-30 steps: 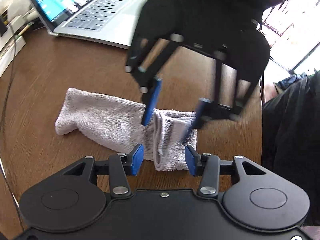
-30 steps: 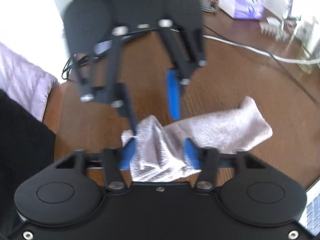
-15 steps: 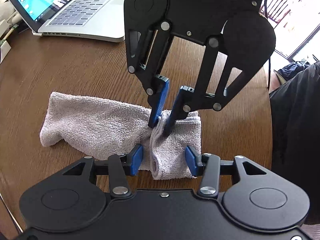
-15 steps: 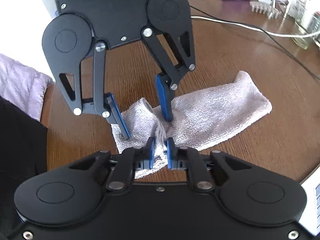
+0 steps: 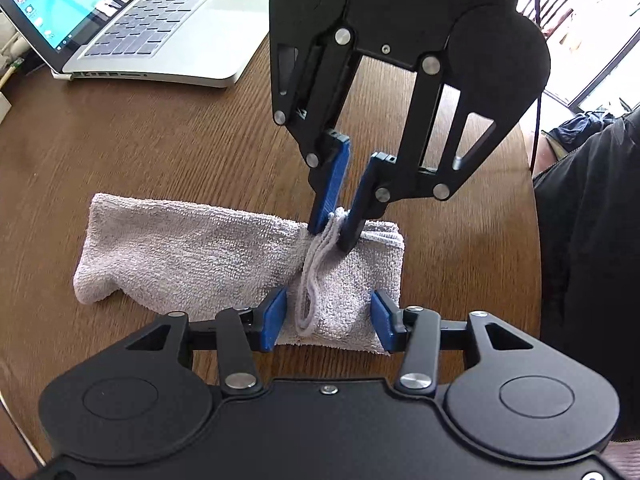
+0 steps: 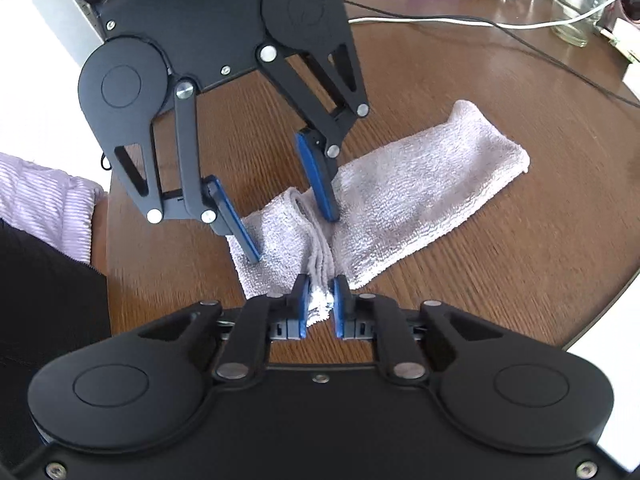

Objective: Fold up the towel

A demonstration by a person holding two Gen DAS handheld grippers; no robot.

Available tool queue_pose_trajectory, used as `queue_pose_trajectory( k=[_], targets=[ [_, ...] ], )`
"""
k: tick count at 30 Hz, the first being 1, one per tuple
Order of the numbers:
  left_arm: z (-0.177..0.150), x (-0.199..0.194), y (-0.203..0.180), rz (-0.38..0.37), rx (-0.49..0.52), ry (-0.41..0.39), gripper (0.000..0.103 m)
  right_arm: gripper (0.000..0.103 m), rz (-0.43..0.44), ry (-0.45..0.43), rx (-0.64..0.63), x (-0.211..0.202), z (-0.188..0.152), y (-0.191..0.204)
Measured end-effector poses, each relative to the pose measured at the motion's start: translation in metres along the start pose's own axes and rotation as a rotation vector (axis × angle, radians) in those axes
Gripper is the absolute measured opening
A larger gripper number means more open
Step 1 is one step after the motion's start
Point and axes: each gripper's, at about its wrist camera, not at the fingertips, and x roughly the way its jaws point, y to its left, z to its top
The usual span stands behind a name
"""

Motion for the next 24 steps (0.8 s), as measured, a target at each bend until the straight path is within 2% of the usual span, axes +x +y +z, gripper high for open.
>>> queue_pose_trajectory(
  k=[2, 6, 9, 10, 13, 19, 24],
  targets=[
    [0.0, -0.008, -0.001, 0.021, 0.001, -0.014, 0.046, 0.028, -0.029, -0.01, -0.035, -0.005, 0.002, 0.002],
    [0.001, -0.029, -0.018, 0.074, 0.049, -0.038, 0.046, 0.031, -0.085, -0.04, -0.163, -0.021, 0.005, 0.016],
    [0.005, -0.027, -0.042, 0.092, 0.136, -0.024, 0.046, 0.038, -0.059, -0.055, -0.307, -0.028, 0.003, 0.04],
    [0.005, -0.024, -0.046, 0.093, 0.151, -0.019, 0.046, 0.043, -0.042, -0.034, -0.348, -0.024, 0.002, 0.05],
    [0.003, -0.004, -0.064, 0.106, 0.2, 0.013, 0.046, 0.072, -0.056, 0.003, -0.395, -0.011, -0.001, 0.06],
    [0.001, 0.017, -0.067, 0.119, 0.189, 0.034, 0.046, 0.07, -0.052, 0.017, -0.368, 0.007, 0.0, 0.059],
    [0.004, 0.019, -0.058, 0.096, 0.156, 0.023, 0.046, 0.061, -0.072, 0.045, -0.383, 0.018, 0.001, 0.054]
  ],
)
